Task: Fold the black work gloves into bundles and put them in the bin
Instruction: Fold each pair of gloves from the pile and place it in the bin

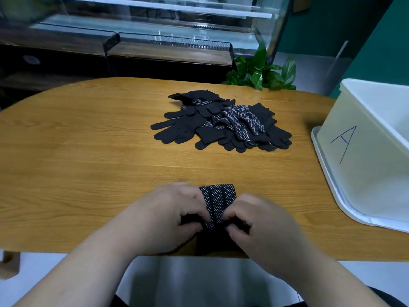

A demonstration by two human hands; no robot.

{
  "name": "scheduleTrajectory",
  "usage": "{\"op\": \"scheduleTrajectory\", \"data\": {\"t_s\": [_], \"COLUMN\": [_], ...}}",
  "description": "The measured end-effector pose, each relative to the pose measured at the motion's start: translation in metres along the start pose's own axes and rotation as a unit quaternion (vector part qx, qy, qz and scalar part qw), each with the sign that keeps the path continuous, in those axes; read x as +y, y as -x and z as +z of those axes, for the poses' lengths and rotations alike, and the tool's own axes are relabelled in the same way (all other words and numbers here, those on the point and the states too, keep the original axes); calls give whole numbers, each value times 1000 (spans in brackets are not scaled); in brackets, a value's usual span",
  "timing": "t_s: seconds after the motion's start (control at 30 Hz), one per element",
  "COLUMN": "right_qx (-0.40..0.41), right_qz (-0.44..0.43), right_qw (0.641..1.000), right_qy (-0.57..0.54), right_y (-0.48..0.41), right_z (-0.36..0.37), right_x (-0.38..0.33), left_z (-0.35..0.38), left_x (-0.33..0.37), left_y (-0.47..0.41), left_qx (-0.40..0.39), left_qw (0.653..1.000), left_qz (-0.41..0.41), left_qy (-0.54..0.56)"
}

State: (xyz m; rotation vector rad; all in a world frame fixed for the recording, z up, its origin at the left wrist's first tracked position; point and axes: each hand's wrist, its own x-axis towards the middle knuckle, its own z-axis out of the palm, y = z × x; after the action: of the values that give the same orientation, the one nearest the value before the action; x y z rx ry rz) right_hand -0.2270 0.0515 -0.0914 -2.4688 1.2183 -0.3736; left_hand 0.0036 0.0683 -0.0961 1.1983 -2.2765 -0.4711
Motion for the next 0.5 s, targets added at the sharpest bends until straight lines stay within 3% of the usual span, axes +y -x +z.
{"op": "scheduleTrajectory", "data": {"t_s": [0.2,0.37,0.43,0.5], "right_qx": [-35,-10,32,51], "right_qz": [-45,-54,-36,-25], "right_qw": [998,998,997,997], "right_qy": [6,-37,-65,-58], "right_y": [11,9,7,3], "right_z": [-12,-15,-14,-12], "right_x": [4,7,10,12], "left_z": [-16,-14,-12,-12], "left_x": [8,1,-7,-13], "left_y": [7,4,1,-1], "left_qx": [-25,115,157,141], "left_qw": [989,945,956,976], "left_qz": [-18,-135,-156,-141], "left_qy": [145,275,192,82]}}
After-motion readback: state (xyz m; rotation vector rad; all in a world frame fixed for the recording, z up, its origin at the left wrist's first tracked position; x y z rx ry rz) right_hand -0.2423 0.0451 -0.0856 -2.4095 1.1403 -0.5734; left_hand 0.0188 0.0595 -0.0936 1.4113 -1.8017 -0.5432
